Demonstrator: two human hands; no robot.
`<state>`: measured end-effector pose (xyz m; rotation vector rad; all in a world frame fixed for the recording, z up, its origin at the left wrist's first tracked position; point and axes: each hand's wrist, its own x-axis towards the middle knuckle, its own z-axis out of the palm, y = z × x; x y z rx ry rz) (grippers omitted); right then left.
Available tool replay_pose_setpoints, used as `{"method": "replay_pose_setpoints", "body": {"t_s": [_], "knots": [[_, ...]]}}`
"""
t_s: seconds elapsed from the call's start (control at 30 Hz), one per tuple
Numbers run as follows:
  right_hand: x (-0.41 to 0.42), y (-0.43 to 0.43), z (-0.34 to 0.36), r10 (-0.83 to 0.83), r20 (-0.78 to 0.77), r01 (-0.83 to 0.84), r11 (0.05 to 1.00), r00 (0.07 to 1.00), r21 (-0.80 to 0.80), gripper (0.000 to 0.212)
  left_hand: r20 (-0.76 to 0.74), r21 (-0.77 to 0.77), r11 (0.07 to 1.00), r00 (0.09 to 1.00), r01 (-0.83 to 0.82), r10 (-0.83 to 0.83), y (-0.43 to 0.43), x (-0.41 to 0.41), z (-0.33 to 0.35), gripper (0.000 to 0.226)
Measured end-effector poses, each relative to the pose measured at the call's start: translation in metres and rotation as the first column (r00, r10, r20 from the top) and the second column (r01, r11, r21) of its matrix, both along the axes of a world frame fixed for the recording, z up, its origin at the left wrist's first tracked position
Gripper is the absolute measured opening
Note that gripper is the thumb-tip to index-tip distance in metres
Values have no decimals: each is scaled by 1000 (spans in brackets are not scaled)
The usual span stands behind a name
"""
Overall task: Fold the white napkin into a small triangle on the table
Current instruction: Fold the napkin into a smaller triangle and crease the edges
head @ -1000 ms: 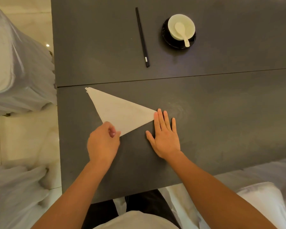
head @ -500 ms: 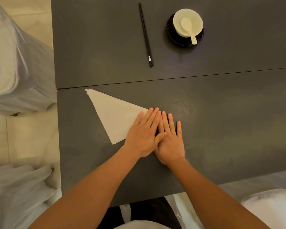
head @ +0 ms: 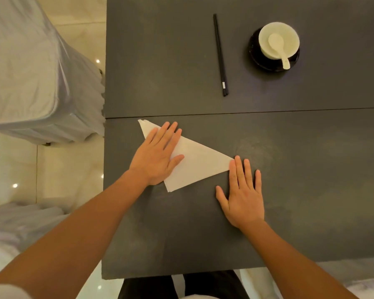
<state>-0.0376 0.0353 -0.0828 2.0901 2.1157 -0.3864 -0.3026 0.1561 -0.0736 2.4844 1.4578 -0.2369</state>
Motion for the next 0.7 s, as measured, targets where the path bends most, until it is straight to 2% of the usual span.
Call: {"method": "replay_pose_setpoints", "body": {"t_s": [0.43,0.7], "knots": [[-1,1,-3,2,1,-2,1000,1000,2,77,56,71,997,998,-16,12,31,-37,-6,67],[-2,1,-2,6,2,-6,1000,1000,-11,77,45,43,981,981,-191,189,62,-53,-10,66]]}}
